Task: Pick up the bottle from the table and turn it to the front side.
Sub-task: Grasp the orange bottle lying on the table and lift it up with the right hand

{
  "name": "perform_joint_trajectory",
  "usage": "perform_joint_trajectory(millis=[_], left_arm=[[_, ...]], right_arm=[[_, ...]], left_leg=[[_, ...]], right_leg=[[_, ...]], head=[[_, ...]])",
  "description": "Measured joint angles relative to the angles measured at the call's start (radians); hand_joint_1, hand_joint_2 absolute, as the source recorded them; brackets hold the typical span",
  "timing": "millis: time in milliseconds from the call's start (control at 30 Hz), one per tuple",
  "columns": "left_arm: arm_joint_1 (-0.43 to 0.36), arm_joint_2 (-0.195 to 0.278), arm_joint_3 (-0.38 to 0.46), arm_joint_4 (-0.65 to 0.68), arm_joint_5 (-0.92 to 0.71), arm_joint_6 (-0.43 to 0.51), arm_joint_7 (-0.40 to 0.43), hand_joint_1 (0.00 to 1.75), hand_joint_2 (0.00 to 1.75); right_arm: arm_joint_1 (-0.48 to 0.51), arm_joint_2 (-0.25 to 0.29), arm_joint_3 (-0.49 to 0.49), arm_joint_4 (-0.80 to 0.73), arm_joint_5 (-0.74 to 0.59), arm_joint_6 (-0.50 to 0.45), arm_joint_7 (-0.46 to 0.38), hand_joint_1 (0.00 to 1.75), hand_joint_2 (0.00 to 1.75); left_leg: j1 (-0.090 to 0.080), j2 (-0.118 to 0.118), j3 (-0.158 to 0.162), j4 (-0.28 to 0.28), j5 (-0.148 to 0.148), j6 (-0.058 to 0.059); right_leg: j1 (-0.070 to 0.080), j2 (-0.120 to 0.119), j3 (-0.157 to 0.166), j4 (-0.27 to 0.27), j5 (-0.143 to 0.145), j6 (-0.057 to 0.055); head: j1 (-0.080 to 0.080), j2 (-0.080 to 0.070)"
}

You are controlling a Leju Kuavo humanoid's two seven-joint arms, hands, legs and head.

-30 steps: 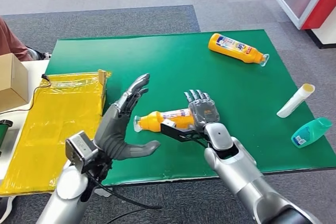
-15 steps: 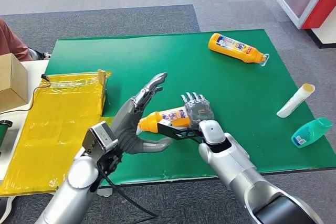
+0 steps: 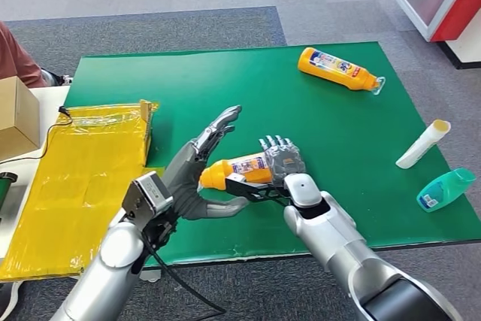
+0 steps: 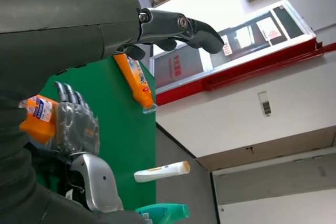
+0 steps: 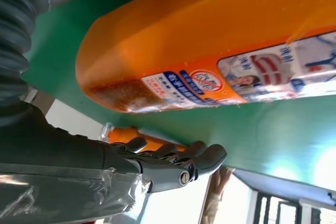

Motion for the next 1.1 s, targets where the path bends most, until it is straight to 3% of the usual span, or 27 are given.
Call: perform_joint_trajectory(millis=[300, 467, 567, 600, 700, 733, 867, 1100], left_arm=[[-0.041, 0.004, -0.011, 0.004, 0.061, -0.021, 0.038, 0.0, 1.75], [-0.103, 0.005, -0.04, 0.012, 0.089, -0.025, 0.05, 0.0, 1.75], [-0.132, 0.006, -0.058, 0.014, 0.111, -0.017, 0.063, 0.0, 1.75], [-0.138, 0.006, -0.063, 0.016, 0.115, -0.013, 0.066, 0.0, 1.75], [-0.146, 0.006, -0.075, 0.024, 0.12, -0.004, 0.066, 0.0, 1.75], [-0.147, 0.007, -0.076, 0.027, 0.121, -0.001, 0.064, 0.0, 1.75], [-0.147, 0.012, -0.08, 0.052, 0.152, -0.001, 0.052, 0.0, 1.75], [-0.137, 0.015, -0.081, 0.104, 0.294, -0.092, 0.02, 0.0, 1.75]], right_arm=[[-0.04, -0.001, -0.013, 0.077, -0.055, 0.065, -0.027, 0.0, 1.75], [-0.143, -0.003, -0.041, 0.182, -0.145, 0.285, 0.022, 0.0, 1.75], [-0.184, -0.011, -0.081, 0.236, -0.19, 0.336, 0.06, 0.0, 1.75], [-0.191, -0.016, -0.093, 0.249, -0.195, 0.338, 0.073, 0.24, 1.75], [-0.207, -0.035, -0.12, 0.279, -0.198, 0.346, 0.089, 1.54, 1.75], [-0.212, -0.04, -0.126, 0.286, -0.197, 0.349, 0.088, 1.75, 1.75], [-0.226, -0.052, -0.144, 0.308, -0.197, 0.363, 0.08, 1.75, 1.75], [-0.226, -0.056, -0.19, 0.325, -0.244, 0.321, 0.027, 1.75, 1.75]], left_leg=[[0.0, 0.0, 0.0, 0.0, 0.0, 0.0], [0.0, 0.0, 0.0, 0.001, 0.001, 0.0], [0.0, 0.0, 0.0, 0.001, 0.001, 0.0], [-0.001, 0.0, 0.0, 0.002, 0.001, 0.0], [-0.001, 0.0, 0.0, 0.002, 0.001, 0.001], [-0.001, 0.0, 0.0, 0.002, 0.001, 0.001], [-0.001, 0.0, 0.0, 0.002, 0.001, 0.001], [-0.001, 0.0, 0.0, 0.002, 0.001, 0.0]], right_leg=[[0.0, 0.0, 0.0, 0.0, 0.0, 0.0], [0.0, 0.0, 0.0, 0.0, 0.001, 0.001], [0.0, -0.001, 0.0, 0.0, 0.001, 0.001], [-0.001, -0.001, 0.001, 0.0, 0.001, 0.001], [-0.001, 0.0, 0.0, 0.0, 0.001, 0.001], [-0.001, 0.0, 0.0, 0.0, 0.001, 0.001], [-0.001, 0.0, 0.0, 0.0, 0.001, 0.001], [-0.001, 0.0, 0.001, 0.0, 0.001, 0.001]], head=[[0.0, 0.0], [0.0, 0.0], [0.0, 0.0], [0.0, 0.0], [0.0, 0.0], [0.0, 0.0], [0.0, 0.0], [0.0, 0.0]])
